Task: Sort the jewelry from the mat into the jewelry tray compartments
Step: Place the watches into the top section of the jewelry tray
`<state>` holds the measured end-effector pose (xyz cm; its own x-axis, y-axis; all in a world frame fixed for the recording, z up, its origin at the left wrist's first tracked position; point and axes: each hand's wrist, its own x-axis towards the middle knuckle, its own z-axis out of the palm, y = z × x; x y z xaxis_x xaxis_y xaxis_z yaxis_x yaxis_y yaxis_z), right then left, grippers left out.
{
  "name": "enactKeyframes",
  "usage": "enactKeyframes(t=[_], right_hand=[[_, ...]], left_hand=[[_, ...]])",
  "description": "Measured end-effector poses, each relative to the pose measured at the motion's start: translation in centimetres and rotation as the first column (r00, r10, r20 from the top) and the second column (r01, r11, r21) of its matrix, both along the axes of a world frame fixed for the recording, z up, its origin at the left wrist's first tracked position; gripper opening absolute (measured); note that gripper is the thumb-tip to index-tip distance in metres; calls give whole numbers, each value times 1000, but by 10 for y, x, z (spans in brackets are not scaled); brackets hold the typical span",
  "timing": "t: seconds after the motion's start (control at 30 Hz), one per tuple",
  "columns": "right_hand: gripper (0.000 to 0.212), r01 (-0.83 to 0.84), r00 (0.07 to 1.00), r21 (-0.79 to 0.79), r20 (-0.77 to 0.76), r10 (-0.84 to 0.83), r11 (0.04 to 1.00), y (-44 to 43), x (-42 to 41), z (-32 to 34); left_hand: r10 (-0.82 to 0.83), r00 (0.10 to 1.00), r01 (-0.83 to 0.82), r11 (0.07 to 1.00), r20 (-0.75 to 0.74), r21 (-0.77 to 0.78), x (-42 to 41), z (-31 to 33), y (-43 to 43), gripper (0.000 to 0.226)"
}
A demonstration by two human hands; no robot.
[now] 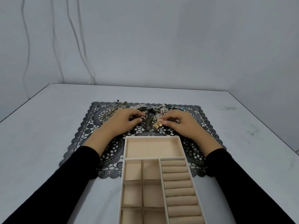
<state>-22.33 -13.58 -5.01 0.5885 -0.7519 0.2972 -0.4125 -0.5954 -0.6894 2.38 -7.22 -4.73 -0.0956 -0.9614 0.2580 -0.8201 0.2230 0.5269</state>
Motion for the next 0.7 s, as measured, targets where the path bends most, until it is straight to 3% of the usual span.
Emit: enactKeyframes(t=[0.13,0.3,0.7], right_hand=[[17,-15,999,40,29,14,999,-1,2,3],[18,-57,997,13,-44,58,998,-2,2,0],[21,-58,993,70,-102,65,996,-1,1,11]], left_hand=[[10,999,-10,1000,-40,1,1,-1,1,23],[41,985,-42,999,-169,-2,1,-3,1,19],[-3,889,-3,1000,-457,-11,-13,3,6,19]])
